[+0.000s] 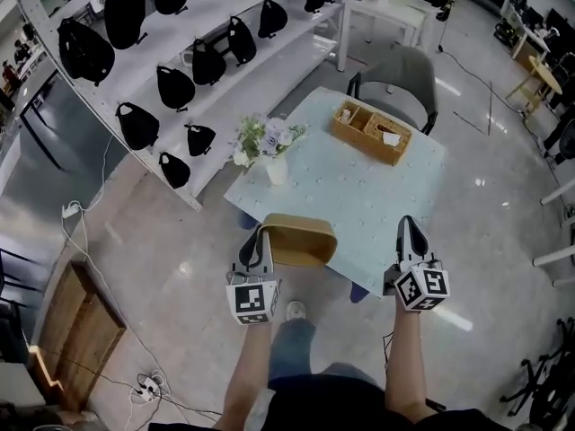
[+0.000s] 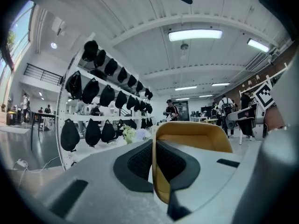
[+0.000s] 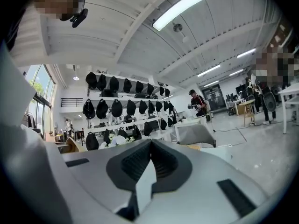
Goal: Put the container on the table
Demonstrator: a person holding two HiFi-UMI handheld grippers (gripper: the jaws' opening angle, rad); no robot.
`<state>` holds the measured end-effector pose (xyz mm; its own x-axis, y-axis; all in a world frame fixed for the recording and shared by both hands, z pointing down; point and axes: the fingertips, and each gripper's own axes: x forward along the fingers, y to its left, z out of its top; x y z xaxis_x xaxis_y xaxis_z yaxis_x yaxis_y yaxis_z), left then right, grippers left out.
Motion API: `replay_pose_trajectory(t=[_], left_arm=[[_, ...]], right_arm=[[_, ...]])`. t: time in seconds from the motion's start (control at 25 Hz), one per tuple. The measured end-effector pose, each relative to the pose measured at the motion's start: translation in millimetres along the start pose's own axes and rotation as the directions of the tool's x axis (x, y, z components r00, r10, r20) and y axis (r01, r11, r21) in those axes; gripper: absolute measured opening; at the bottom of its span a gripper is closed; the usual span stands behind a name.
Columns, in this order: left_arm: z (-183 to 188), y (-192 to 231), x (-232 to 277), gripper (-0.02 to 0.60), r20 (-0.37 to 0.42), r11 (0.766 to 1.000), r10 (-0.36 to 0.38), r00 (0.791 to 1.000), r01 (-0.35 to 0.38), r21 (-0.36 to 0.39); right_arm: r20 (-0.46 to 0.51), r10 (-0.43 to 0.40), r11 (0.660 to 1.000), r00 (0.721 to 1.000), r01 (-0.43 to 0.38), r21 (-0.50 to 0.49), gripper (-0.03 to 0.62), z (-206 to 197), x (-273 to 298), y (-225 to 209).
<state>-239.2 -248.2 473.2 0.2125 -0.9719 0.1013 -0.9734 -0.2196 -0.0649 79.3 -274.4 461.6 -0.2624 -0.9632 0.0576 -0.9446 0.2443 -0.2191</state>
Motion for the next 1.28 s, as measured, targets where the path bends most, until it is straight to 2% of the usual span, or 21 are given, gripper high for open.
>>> replay_pose_trajectory(t=[0.24, 0.6, 0.88, 1.12, 1.28], left_arm=[[0.8, 2.3, 61.0, 0.012, -0.001, 0.998, -0.054, 0.999, 0.054, -0.02], [-2.2, -19.3, 100.2, 0.012, -0.035, 0.992, -0.125, 0.991, 0.124, -0.032], [-19.7, -52.0, 145.5, 0.012, -0.083, 0.98, -0.174, 0.981, 0.163, -0.117], [-50.9, -66.0, 213.8, 0.012, -0.171, 0.973, -0.164, 0.971, 0.131, -0.191], [-86.7, -73.2, 266.7, 0.012, -0.261, 0.969, -0.153, 0.953, 0.094, -0.227]], right_arm=[[-0.006, -0.04, 0.999, 0.999, 0.04, 0.012, -0.002, -1.1, 43.4, -7.9], [-0.05, -0.07, 0.997, 0.996, 0.071, 0.021, -0.002, -3.0, 62.4, -29.1], [-0.101, -0.074, 0.996, 0.992, 0.078, 0.036, -0.002, -15.3, 80.5, -49.6], [-0.142, -0.059, 0.996, 0.988, 0.068, 0.06, -0.002, -34.0, 121.3, -64.2], [-0.191, -0.04, 0.996, 0.981, 0.055, 0.076, -0.002, -61.7, 163.0, -76.4]])
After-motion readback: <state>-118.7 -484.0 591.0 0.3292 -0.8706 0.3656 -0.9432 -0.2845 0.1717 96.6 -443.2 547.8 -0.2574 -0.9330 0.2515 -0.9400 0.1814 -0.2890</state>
